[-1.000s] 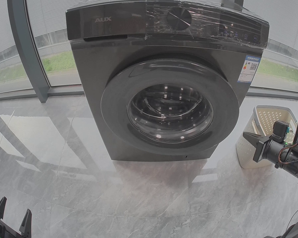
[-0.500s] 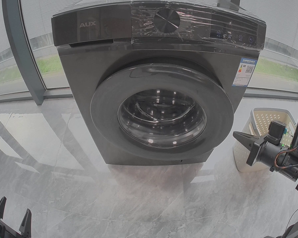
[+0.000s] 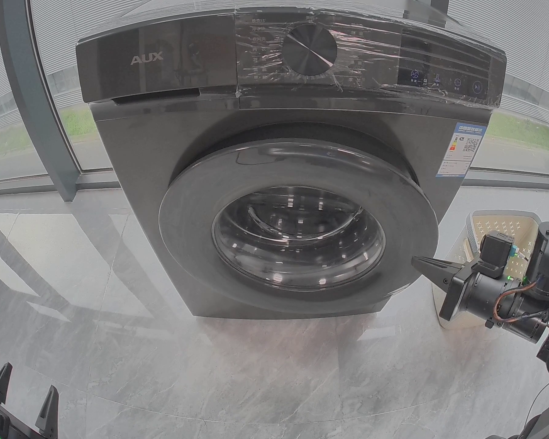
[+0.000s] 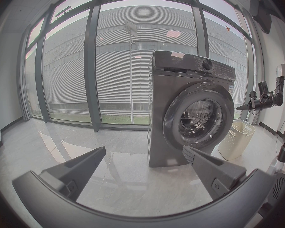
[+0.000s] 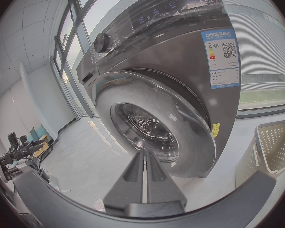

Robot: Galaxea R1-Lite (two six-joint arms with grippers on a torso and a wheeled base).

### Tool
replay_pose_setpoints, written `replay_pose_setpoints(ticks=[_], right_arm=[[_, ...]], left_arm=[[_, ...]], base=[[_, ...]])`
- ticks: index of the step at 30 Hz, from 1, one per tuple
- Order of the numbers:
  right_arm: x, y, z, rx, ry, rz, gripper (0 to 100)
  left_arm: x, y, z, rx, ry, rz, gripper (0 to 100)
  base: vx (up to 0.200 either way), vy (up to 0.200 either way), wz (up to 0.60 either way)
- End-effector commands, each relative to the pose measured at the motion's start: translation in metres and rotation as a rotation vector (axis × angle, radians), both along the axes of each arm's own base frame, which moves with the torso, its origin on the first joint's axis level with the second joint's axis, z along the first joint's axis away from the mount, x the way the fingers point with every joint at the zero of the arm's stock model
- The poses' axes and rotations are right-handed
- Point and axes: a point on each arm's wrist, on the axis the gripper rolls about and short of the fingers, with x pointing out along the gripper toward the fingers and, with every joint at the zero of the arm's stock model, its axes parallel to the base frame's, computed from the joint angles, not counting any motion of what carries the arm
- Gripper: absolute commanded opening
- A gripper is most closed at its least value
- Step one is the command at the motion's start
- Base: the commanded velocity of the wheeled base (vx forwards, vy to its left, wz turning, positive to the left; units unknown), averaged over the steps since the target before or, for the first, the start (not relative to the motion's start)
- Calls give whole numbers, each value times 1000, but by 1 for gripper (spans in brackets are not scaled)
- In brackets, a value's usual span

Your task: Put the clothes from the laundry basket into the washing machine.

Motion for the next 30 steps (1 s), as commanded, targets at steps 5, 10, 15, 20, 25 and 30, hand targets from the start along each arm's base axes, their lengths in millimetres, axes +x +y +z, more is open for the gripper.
replay_pose_setpoints(ticks=[5,10,15,20,25,30], right_arm=[[8,5,-6,-12,18,0,0],[23,10,-10,-8,-18,-69,0],[34,13,-11,14,-79,-129,0],[35,13,-9,20,-92,-134,0],[39,14,2,50,-140,-142,0],[44,14,11,70,-179,-192,0]], left_arm=[[0,0,-4,-5,1,2,100],[0,0,-4,-6,1,2,100],[0,0,-4,-6,3,2,100],[0,0,-4,-6,3,2,100],[0,0,-4,-6,3,2,100],[0,0,-4,-6,3,2,100]], base=[[160,0,0],[0,0,0],[0,0,0],[0,0,0],[0,0,0],[0,0,0]])
